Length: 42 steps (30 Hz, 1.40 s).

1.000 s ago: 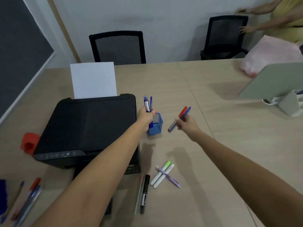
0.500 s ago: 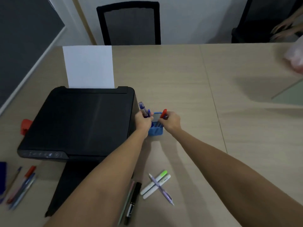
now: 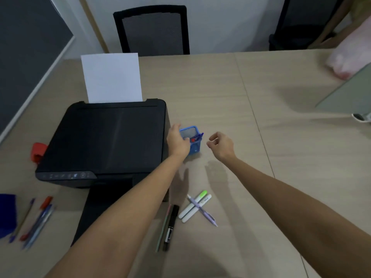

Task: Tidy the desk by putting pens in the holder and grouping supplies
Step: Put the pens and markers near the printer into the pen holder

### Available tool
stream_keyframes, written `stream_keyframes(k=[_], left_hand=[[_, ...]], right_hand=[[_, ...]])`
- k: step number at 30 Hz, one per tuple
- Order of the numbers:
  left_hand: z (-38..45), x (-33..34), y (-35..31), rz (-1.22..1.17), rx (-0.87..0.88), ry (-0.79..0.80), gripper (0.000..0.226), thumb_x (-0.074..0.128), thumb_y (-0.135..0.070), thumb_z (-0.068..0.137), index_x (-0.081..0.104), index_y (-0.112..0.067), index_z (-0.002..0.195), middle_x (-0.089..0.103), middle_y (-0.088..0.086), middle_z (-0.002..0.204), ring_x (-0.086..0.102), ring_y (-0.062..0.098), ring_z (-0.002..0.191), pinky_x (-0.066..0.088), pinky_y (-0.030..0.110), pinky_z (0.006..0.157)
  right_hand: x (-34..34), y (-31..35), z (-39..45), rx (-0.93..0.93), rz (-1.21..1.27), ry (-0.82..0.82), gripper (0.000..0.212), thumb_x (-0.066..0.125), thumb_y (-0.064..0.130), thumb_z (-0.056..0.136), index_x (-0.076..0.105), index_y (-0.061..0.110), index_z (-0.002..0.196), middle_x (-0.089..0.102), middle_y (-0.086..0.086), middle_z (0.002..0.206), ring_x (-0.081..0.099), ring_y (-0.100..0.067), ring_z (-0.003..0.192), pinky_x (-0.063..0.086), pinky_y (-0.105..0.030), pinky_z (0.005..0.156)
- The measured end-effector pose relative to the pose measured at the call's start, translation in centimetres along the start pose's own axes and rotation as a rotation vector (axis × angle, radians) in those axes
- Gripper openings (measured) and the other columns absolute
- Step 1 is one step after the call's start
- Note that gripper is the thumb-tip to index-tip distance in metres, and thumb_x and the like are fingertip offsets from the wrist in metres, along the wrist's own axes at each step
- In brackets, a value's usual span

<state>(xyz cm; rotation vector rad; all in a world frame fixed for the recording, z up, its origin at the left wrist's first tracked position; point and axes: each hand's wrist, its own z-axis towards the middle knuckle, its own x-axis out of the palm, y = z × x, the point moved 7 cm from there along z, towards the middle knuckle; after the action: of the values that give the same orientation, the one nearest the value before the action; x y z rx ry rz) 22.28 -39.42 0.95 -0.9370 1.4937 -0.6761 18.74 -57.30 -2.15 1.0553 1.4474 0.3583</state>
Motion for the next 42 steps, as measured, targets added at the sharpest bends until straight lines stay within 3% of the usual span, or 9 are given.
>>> stream_keyframes(k=[4,8,14,18,23,28,34,40,42], left_hand=[[-7.0,-0.5,-1.4,-0.049,0.262,0.173,0.042,0.054,0.002,0.084,0.056,-0.006,0.125,0.061,0.012,0.123,0.06,0.022,0.113,0.047,0.027,0.097],[-13.5,-2.2,4.0,0.099,0.388,0.372,0.024,0.055,-0.004,0.086,0.068,-0.007,0.106,0.072,0.008,0.102,0.069,0.018,0.091,0.054,0.026,0.08],[-16.0,-5.3,16.9,0.479,0.076,0.358,0.016,0.043,-0.016,0.09,0.056,-0.019,0.082,0.07,0.014,0.09,0.066,0.032,0.085,0.047,0.031,0.069],[-14.8,-4.2,19.7,0.666,-0.048,0.399,0.028,0.043,-0.022,0.093,0.06,-0.008,0.111,0.069,0.02,0.105,0.066,0.037,0.1,0.051,0.037,0.079],[-14.6,-2.0,20.4,0.807,-0.008,0.502,0.027,0.04,-0.012,0.096,0.062,-0.003,0.11,0.069,0.019,0.113,0.066,0.035,0.106,0.052,0.04,0.084],[-16.2,-2.1,16.7,0.874,0.038,0.572,0.03,0.04,-0.009,0.094,0.061,0.003,0.112,0.067,0.022,0.114,0.065,0.038,0.106,0.052,0.041,0.083],[-12.8,-5.2,-1.0,0.397,0.355,0.293,0.016,0.048,-0.015,0.092,0.053,-0.001,0.087,0.067,0.024,0.089,0.063,0.041,0.083,0.053,0.045,0.072],[-1.4,-6.2,-4.4,0.116,0.222,-0.057,0.011,0.063,-0.009,0.084,0.062,0.001,0.089,0.069,0.018,0.087,0.067,0.028,0.079,0.057,0.039,0.069],[1.3,-5.0,-3.3,0.159,0.156,-0.086,0.012,0.065,-0.008,0.083,0.064,0.001,0.089,0.069,0.02,0.089,0.068,0.031,0.083,0.057,0.039,0.07]], right_hand=[[3.2,-3.5,-7.8,-0.044,-0.17,0.226,0.01,0.067,0.012,0.079,0.07,0.004,0.083,0.063,-0.005,0.074,0.059,-0.021,0.073,0.034,-0.022,0.059],[7.6,-8.0,-14.5,0.045,-0.399,0.396,0.026,0.07,0.038,0.074,0.06,0.014,0.072,0.068,-0.011,0.077,0.066,-0.028,0.079,0.041,-0.026,0.061],[9.2,-10.2,-18.1,0.13,-0.577,0.28,0.035,0.058,0.026,0.089,0.053,0.005,0.117,0.054,-0.019,0.124,0.052,-0.035,0.119,0.047,-0.04,0.093],[8.4,-10.5,-18.6,0.231,-0.386,0.194,0.022,0.059,0.017,0.086,0.058,0.002,0.102,0.064,-0.025,0.111,0.062,-0.038,0.105,0.049,-0.037,0.079],[5.2,-10.4,-18.1,0.24,-0.167,0.036,0.016,0.056,0.013,0.089,0.065,0.0,0.09,0.072,-0.026,0.087,0.068,-0.036,0.077,0.055,-0.042,0.072],[0.9,-8.4,-15.3,0.21,0.095,-0.052,0.029,0.039,-0.001,0.093,0.066,-0.001,0.104,0.063,-0.013,0.077,0.055,-0.022,0.06,0.05,-0.032,0.061],[-6.1,-2.1,-7.8,0.058,0.252,-0.213,0.003,0.058,0.01,0.09,0.059,0.007,0.09,0.068,-0.018,0.078,0.059,-0.023,0.059,0.053,-0.034,0.06],[-6.6,4.4,-2.1,-0.146,0.043,-0.204,0.015,0.067,0.02,0.083,0.069,0.005,0.088,0.065,-0.007,0.071,0.057,-0.017,0.065,0.039,-0.008,0.052],[-5.2,5.5,-0.7,-0.192,-0.011,-0.14,0.015,0.067,0.016,0.082,0.07,0.003,0.088,0.065,-0.008,0.071,0.055,-0.018,0.066,0.036,-0.011,0.05]])
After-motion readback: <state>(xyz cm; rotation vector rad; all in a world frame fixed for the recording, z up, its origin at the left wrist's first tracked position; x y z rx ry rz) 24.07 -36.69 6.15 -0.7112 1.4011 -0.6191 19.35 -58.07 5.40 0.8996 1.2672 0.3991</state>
